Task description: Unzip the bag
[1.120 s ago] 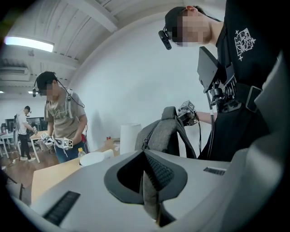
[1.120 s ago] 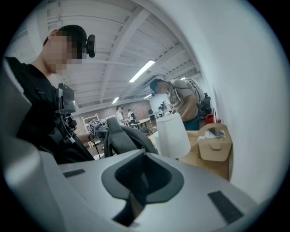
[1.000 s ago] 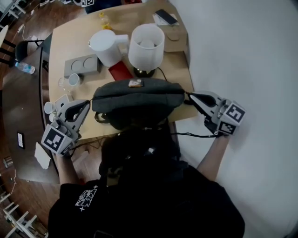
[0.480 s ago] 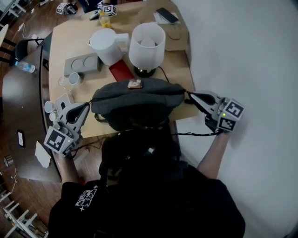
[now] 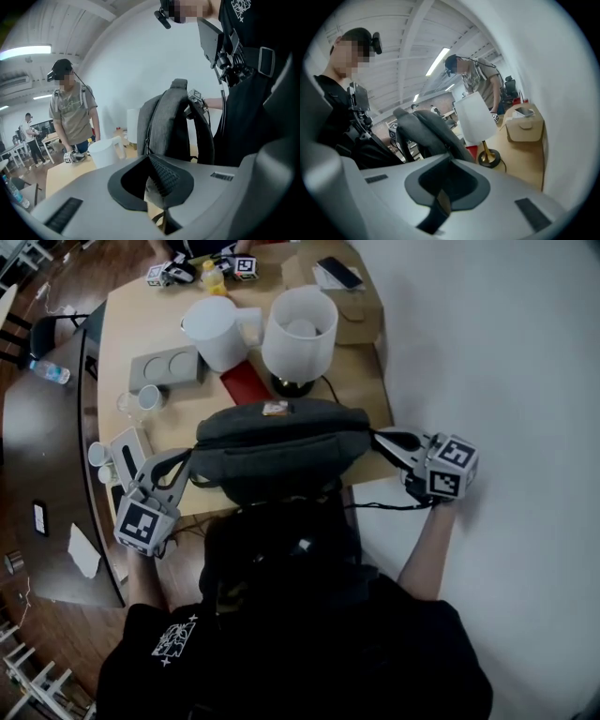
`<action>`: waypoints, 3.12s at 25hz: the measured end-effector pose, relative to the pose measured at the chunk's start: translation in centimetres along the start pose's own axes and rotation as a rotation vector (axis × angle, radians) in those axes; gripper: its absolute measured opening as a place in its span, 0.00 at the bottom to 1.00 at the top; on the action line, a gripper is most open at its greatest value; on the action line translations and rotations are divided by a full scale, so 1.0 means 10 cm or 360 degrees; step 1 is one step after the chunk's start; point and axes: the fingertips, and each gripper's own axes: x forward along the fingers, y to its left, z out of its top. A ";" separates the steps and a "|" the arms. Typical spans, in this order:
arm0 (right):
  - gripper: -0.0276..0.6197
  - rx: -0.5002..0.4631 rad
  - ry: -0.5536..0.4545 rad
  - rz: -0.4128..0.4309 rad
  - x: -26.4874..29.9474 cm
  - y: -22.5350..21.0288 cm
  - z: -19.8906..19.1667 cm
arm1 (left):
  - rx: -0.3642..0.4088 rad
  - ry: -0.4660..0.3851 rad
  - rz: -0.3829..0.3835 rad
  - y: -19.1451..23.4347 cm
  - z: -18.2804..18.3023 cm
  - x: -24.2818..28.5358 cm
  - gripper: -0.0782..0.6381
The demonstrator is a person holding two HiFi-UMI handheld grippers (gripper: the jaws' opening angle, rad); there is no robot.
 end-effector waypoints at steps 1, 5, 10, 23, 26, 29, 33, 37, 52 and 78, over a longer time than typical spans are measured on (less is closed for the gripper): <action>0.05 0.0020 0.0007 0.0008 0.02 -0.03 -0.04 | 0.0006 0.0049 0.0000 0.00 -0.11 0.01 0.11; 0.05 0.0081 0.0019 0.0036 0.14 -0.09 -0.16 | -0.0006 0.0113 0.0002 0.04 -0.39 0.10 0.11; 0.05 0.0122 0.0008 0.0013 0.12 -0.22 -0.27 | -0.0036 0.0135 -0.0008 0.04 -0.47 0.18 0.11; 0.05 -0.0390 0.0260 -0.0318 0.11 -0.13 -0.29 | -0.0024 0.0196 -0.0006 0.00 -0.53 0.16 0.11; 0.06 -0.0502 0.0374 -0.0340 0.16 -0.07 -0.23 | -0.0038 0.0197 -0.0002 0.00 -0.54 0.13 0.11; 0.07 -0.0517 0.0370 -0.0336 0.20 -0.07 -0.21 | -0.0021 0.0197 0.0006 0.00 -0.54 0.12 0.11; 0.07 -0.0558 0.0382 -0.0341 0.22 -0.07 -0.21 | -0.0006 0.0205 0.0006 -0.01 -0.53 0.13 0.11; 0.08 -0.0632 0.0418 -0.0346 0.25 -0.05 -0.21 | -0.0004 0.0205 0.0005 -0.01 -0.52 0.13 0.11; 0.07 -0.0467 0.0378 -0.0253 0.31 -0.09 -0.27 | 0.0024 0.0217 0.0035 0.00 -0.59 0.13 0.11; 0.07 -0.0321 0.0517 -0.0188 0.78 -0.40 -1.08 | -0.0087 0.0337 0.0044 -0.10 -1.23 0.39 0.11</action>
